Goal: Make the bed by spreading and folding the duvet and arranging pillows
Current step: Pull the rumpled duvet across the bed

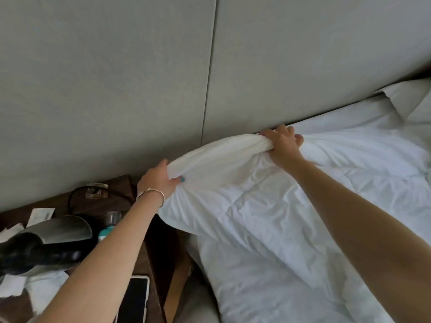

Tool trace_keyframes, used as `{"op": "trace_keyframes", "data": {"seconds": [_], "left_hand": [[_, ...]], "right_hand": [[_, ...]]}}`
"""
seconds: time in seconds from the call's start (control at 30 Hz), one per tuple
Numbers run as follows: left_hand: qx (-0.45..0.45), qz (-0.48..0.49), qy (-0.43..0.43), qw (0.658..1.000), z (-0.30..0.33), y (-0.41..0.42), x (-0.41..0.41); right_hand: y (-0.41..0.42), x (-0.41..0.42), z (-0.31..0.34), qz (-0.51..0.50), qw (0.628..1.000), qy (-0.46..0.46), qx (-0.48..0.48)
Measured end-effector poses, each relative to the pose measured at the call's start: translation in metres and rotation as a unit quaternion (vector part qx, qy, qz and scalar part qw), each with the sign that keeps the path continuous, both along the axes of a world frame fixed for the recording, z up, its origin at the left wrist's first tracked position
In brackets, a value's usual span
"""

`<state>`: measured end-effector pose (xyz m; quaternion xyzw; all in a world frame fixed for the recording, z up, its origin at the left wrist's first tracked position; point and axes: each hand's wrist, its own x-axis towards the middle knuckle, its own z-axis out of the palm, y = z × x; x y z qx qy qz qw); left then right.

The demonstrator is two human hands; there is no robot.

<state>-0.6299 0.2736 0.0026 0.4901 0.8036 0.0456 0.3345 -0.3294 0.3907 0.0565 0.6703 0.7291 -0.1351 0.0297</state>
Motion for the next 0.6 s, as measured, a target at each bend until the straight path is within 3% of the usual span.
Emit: {"op": "trace_keyframes", "data": {"seconds": [0.13, 0.27, 0.37, 0.5, 0.6], "left_hand": [[-0.003, -0.029, 0.156, 0.987, -0.021, -0.008, 0.031], [0.055, -0.161, 0.079, 0.982, -0.031, -0.037, 0.085], [0.032, -0.254, -0.002, 0.967, -0.036, -0.064, 0.122], [0.001, -0.3, -0.011, 0.954, -0.036, -0.099, 0.156], [-0.016, -0.339, 0.008, 0.94, -0.029, -0.122, 0.183]], "right_hand": [[-0.034, -0.003, -0.03, -0.003, 0.991, -0.123, -0.054], [-0.11, 0.001, -0.053, -0.069, 0.989, -0.097, -0.089], [-0.168, 0.021, -0.064, -0.118, 0.982, -0.077, -0.122], [-0.228, 0.059, -0.065, -0.183, 0.966, -0.032, -0.182], [-0.268, 0.086, -0.055, -0.165, 0.957, 0.04, -0.233]]}}
